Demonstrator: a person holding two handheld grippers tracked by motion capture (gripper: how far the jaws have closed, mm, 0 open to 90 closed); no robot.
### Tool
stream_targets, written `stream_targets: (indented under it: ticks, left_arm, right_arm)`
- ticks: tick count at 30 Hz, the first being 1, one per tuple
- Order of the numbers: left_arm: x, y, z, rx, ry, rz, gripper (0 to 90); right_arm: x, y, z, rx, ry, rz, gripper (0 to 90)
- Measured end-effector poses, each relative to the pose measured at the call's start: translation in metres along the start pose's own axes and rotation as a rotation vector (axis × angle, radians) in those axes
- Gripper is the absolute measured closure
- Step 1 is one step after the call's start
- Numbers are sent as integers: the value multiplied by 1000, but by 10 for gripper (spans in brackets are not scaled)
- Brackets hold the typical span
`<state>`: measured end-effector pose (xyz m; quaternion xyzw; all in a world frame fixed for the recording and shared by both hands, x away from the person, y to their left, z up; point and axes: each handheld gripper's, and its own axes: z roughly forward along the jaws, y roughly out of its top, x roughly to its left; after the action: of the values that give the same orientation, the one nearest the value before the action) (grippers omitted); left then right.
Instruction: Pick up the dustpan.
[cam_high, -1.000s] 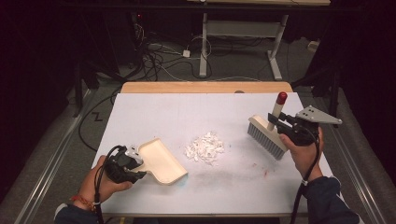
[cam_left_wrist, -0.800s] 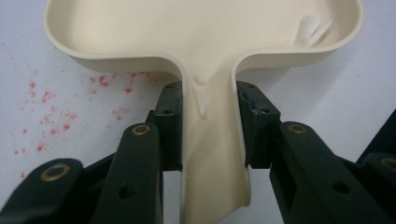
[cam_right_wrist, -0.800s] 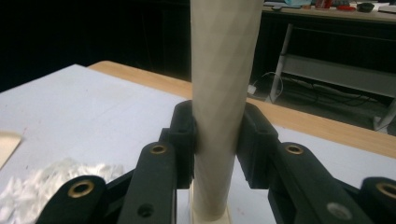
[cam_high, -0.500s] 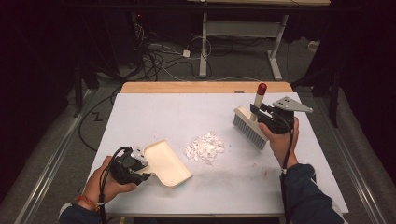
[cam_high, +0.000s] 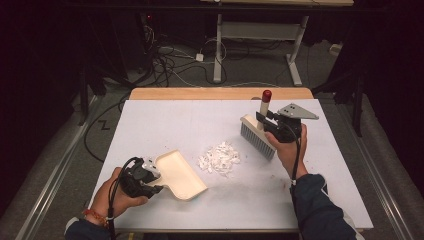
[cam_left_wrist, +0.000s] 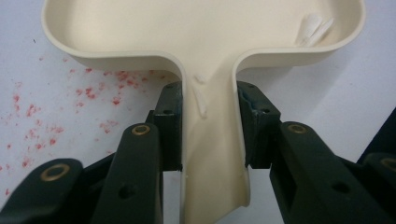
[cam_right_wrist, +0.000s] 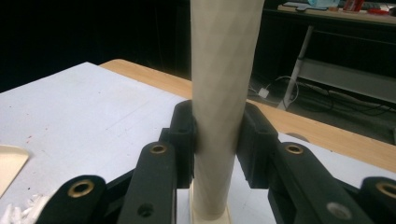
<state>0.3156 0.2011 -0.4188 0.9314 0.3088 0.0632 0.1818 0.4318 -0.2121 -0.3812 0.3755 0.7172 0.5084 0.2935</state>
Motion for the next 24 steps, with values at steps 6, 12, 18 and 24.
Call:
stream_targets:
  ticks: [6,12,18,24]
  left_arm:
    - [0,0,1,1,-4,4,626]
    - [-2,0,3,1,-6,12,626]
    - [-1,1,4,3,-13,18,626]
    - [0,3,7,3,-25,23,626]
  right_arm:
    - [0,0,1,-1,3,3,708]
    - [-1,-1,1,3,9,7,708]
    - [-2,-1,2,6,9,7,708]
    - [-4,-2,4,7,9,13,708]
